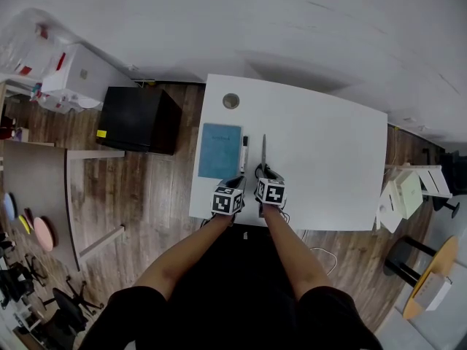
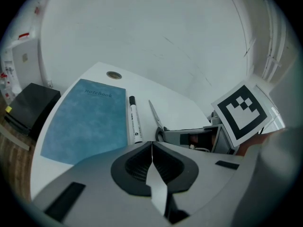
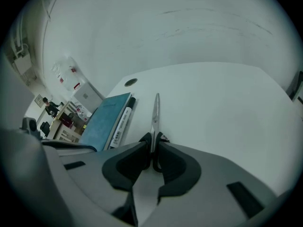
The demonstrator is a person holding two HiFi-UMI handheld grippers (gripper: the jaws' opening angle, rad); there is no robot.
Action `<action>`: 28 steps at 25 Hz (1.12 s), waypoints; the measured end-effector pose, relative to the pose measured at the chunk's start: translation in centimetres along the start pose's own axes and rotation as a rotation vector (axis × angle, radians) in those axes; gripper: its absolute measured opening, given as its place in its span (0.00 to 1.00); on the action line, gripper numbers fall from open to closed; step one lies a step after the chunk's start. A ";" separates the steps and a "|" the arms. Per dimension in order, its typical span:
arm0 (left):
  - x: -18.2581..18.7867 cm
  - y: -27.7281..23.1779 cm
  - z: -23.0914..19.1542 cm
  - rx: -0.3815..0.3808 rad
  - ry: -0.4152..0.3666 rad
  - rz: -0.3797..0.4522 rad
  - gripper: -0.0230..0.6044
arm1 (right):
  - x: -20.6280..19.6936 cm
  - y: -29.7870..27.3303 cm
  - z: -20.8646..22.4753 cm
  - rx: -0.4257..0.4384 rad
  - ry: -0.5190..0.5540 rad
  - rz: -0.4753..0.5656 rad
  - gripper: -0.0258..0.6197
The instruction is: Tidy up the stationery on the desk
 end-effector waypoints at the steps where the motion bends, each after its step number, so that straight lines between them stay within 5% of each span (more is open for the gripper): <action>1: 0.0 0.1 -0.1 -0.001 0.006 0.003 0.06 | 0.0 -0.1 -0.3 0.001 -0.015 0.003 0.18; 6: -0.4 1.2 -1.1 0.002 0.025 0.016 0.06 | 0.0 -0.4 -1.5 -0.002 -0.062 0.024 0.18; 20: -2.3 4.8 -3.7 -0.005 0.104 0.084 0.06 | 0.1 -0.3 -1.9 -0.001 0.013 0.036 0.20; 28: -4.4 7.2 -3.6 -0.038 0.130 0.158 0.06 | -2.1 5.2 -3.5 0.089 -0.036 0.109 0.23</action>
Point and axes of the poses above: the fingertips, and each gripper's own axes: y backward along the fingers, z to its right, x out of its top, the point moved 8 cm from there along y, backward along the fingers, and after that the axes turned 7 degrees about x, right-handed, at the moved point
